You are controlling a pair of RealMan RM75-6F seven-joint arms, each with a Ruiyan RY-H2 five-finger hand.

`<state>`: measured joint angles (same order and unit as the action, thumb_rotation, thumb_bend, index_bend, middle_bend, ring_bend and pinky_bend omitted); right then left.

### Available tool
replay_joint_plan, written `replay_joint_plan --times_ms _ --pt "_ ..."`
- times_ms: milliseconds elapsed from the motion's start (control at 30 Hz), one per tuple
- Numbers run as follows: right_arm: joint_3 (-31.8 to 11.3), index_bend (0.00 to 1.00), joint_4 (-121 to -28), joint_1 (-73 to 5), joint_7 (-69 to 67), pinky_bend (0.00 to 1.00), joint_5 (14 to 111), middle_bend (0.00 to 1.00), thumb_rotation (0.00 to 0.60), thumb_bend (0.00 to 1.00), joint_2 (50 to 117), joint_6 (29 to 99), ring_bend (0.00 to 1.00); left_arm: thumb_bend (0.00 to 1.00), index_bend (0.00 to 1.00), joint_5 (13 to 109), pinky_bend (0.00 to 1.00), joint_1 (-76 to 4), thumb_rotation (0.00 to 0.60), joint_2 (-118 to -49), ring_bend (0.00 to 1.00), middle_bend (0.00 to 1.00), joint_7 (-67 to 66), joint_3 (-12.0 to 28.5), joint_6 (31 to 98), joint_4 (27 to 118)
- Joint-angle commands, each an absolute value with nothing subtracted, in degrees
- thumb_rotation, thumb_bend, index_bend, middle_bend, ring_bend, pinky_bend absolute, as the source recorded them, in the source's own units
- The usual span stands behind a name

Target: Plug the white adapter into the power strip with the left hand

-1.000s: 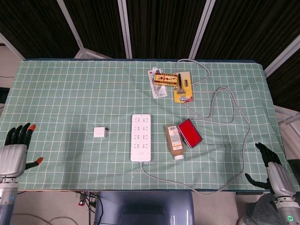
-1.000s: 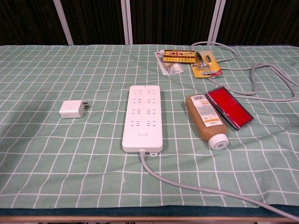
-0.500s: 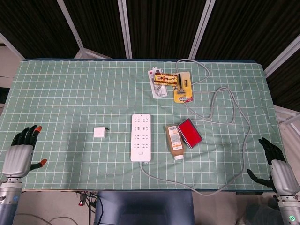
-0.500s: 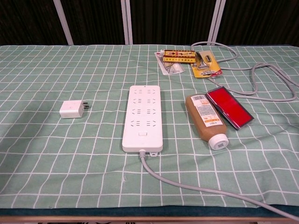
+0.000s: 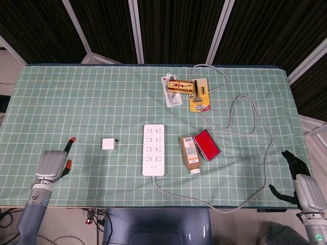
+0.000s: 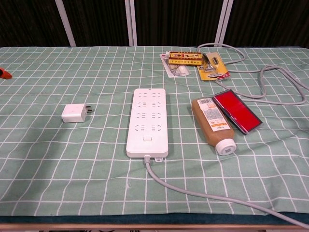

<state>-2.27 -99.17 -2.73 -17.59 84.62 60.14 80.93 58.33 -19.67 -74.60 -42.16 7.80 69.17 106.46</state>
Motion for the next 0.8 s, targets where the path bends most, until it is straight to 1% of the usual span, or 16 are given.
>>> replay_joint_plan --times_ms 33,167,300,533,800 --pt "-2.3 0.0 -99.19 -2.75 -17.68 0.0 84.53 0.0 0.6 0.34 60.1 80.88 0.0 0.52 0.1 48.54 0.91 -25.14 0.6 -78.33 0.87 0.89 -49.89 9.49 66.53 108.95" --pt "-2.36 0.0 -99.3 -2.81 -17.97 0.0 84.22 0.0 0.6 0.34 60.01 80.63 0.0 0.53 0.11 43.91 0.91 -27.98 0.6 -80.97 0.87 0.89 -52.95 9.05 66.58 108.08" --pt "-2.42 0.0 -99.4 -2.88 -18.17 0.0 83.92 0.0 0.6 0.34 59.91 80.38 0.0 0.53 0.11 41.48 0.91 -29.93 0.6 -83.26 0.87 0.89 -54.19 8.74 67.26 106.99" --pt "-2.44 0.0 -99.61 -2.91 -18.34 0.0 83.73 0.0 0.6 0.34 59.75 80.19 0.0 0.53 0.11 40.08 0.91 -31.93 0.6 -85.16 0.87 0.89 -54.47 7.79 68.3 106.13" --pt "-2.42 0.0 -99.73 -2.9 -18.28 0.0 83.67 0.0 0.6 0.34 59.74 80.15 0.0 0.54 0.12 38.95 0.91 -33.34 0.6 -85.83 0.87 0.89 -53.91 6.97 69.22 105.12"
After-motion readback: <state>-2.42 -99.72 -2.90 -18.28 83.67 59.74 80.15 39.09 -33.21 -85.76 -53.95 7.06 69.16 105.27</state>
